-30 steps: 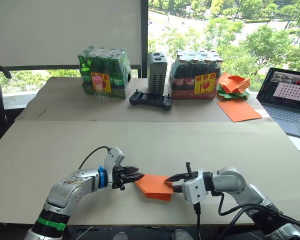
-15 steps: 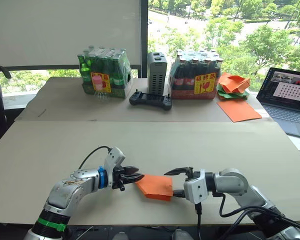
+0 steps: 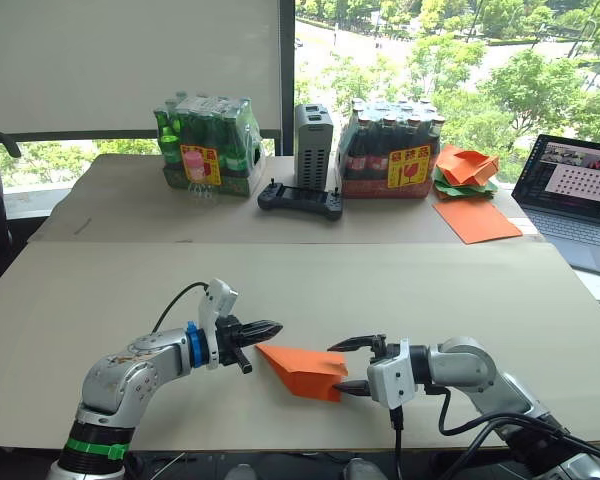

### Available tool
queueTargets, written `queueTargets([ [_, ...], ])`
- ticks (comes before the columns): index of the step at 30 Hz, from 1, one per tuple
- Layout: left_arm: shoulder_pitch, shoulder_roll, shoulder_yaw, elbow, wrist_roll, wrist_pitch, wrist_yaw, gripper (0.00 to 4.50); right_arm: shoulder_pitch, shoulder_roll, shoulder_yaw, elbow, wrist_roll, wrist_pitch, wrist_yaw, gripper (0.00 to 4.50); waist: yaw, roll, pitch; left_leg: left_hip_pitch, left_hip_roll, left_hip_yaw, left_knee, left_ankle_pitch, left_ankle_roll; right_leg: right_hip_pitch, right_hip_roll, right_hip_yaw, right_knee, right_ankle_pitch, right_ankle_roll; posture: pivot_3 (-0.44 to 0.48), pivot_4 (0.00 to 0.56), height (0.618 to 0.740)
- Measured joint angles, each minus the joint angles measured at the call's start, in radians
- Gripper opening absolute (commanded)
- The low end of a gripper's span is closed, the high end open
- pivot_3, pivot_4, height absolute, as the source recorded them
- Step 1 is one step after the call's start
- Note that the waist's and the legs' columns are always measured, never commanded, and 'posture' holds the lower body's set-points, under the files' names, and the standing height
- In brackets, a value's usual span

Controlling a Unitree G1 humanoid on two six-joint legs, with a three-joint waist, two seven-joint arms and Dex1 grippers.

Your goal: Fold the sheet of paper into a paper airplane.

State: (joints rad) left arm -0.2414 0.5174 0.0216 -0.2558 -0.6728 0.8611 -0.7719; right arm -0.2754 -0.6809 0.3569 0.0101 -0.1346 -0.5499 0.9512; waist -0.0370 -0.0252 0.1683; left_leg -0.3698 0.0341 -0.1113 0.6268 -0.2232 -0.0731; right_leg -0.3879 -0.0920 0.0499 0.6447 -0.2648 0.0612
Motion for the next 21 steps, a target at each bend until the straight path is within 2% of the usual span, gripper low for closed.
queueTargets([
  [11, 0.032, 0.071, -0.147, 0.011, 0.094, -0.057, -0.088, 0.03, -0.003, 0.0, 0.004, 0.0, 0.0, -0.001, -0.002, 3.26, -0.002, 0.0, 0.0, 0.0, 0.0, 0.0, 0.0, 0.0, 0.0, 0.0, 0.0, 0.0, 0.0, 0.0, 0.0, 0.0, 0.15, 0.74],
  [21, -0.002, 0.058, -0.173, 0.124, 0.163, -0.147, -0.124, 0.03, 0.025, -0.009, -0.006, -0.026, 0.001, 0.003, -0.002, 3.26, 0.001, 0.0, 0.0, 0.0, 0.0, 0.0, 0.0, 0.0, 0.0, 0.0, 0.0, 0.0, -0.001, 0.0, 0.0, 0.0, 0.15, 0.74],
])
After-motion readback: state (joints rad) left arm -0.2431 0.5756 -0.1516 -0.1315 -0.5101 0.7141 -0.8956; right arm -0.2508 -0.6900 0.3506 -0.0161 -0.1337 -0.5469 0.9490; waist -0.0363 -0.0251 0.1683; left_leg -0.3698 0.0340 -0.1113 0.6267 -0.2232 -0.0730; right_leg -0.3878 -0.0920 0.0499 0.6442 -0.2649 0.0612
